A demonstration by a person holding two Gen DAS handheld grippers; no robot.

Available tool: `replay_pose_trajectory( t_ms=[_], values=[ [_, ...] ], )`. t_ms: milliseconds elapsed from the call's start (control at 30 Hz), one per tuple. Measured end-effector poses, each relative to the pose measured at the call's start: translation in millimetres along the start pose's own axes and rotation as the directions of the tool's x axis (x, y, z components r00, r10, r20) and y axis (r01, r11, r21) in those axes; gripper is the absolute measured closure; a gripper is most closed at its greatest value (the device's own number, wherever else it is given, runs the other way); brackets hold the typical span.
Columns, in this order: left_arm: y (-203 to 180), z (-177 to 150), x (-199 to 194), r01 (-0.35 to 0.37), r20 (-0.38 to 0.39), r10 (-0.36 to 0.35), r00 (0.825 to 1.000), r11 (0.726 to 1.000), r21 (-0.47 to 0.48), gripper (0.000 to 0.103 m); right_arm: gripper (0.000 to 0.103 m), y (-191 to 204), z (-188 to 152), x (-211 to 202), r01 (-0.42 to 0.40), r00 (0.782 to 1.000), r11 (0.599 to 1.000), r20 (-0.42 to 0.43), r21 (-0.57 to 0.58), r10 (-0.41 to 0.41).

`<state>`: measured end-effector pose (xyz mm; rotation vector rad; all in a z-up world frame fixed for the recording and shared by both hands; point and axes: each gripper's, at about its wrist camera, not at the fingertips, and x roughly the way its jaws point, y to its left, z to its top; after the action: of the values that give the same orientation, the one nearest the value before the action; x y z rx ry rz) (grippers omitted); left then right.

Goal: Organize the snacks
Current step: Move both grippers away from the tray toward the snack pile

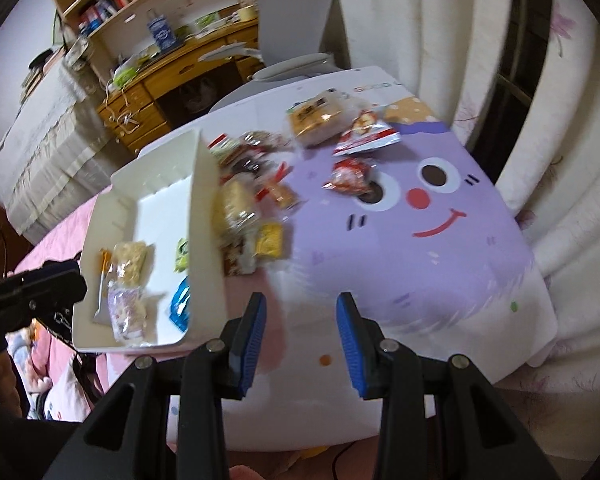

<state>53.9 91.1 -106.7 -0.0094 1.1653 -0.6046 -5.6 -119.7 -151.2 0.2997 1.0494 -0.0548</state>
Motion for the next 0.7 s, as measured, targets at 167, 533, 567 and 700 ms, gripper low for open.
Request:
replay_pose_trajectory(
  t_ms=[167, 533, 567, 700],
  values=[
    [-31, 16, 17, -0.028, 0.016, 0.028, 0.999, 0.999, -0.039, 0.027, 0.066, -39, 28, 9, -0.050, 0.998, 0.998, -0.026, 0.025, 0.051],
    [-77, 34, 60, -0.101, 0.030, 0.108, 0.994, 0.978, -0.181, 0.026, 0.066, -95, 82, 38, -0.181, 0.979, 0.981, -0.111, -0.067, 0.173],
    [-81, 36, 66, -0.113, 0.023, 0.121, 0.992, 0.973, -0.202, 0.026, 0.066, -100, 86, 42, -0.191, 0.975, 0.979, -0.124, -0.071, 0.182],
    [-92, 41, 85, -0.148, 0.002, 0.153, 0.988, 0.959, -0.241, 0.026, 0.066, -115, 96, 58, -0.245, 0.958, 0.966, -0.176, -0.086, 0.227]
  ],
)
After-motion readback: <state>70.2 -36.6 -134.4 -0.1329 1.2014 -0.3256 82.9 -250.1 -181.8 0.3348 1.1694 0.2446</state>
